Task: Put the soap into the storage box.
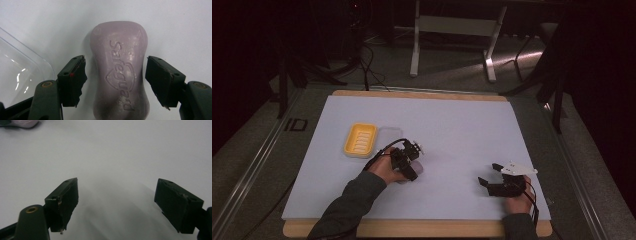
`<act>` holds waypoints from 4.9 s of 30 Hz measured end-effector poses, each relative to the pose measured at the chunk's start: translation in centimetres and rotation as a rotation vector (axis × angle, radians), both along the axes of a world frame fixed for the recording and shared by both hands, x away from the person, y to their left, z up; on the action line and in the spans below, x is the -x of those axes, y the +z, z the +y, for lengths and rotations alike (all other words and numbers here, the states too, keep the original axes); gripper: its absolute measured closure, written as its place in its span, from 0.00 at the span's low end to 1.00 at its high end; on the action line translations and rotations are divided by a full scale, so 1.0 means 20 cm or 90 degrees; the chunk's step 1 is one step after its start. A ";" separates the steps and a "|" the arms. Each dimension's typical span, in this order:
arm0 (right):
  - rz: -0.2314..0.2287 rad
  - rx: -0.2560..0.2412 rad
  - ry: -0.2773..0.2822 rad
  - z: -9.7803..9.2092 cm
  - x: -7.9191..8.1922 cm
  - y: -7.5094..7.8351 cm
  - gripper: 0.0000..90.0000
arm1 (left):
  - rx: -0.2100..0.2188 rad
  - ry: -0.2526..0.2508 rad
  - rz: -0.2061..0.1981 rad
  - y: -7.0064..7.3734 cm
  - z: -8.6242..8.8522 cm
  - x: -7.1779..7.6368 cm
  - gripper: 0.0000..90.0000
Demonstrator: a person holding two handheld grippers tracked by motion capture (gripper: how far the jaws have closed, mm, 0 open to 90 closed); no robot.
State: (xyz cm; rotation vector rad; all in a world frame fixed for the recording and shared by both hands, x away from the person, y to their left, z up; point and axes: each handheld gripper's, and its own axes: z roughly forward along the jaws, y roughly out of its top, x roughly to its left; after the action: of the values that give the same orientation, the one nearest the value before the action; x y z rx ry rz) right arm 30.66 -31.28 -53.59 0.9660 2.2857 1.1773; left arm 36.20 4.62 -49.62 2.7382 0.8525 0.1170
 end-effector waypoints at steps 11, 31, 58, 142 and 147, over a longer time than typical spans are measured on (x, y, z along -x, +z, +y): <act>0.000 0.000 0.000 0.00 0.00 0.00 0.21 | -0.020 -0.020 0.023 -0.02 -0.02 -0.02 0.42; -0.001 0.000 0.000 0.00 0.00 0.00 0.21 | -0.064 0.007 0.064 -0.01 -0.07 -0.06 0.51; 0.000 -0.001 0.001 0.00 0.00 0.00 0.21 | -0.076 -0.011 0.073 0.02 -0.04 -0.08 0.55; -0.001 0.002 0.001 0.00 0.00 0.00 0.21 | -0.022 0.072 0.041 0.30 0.26 -0.19 0.55; -0.001 0.002 0.000 0.00 0.00 0.00 0.21 | -0.016 0.086 0.041 0.31 0.30 -0.21 0.55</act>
State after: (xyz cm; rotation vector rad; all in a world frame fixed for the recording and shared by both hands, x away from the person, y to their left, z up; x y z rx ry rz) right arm 30.64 -31.26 -53.59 0.9634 2.2861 1.1738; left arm 40.32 10.53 -43.47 2.7192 1.0605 0.0670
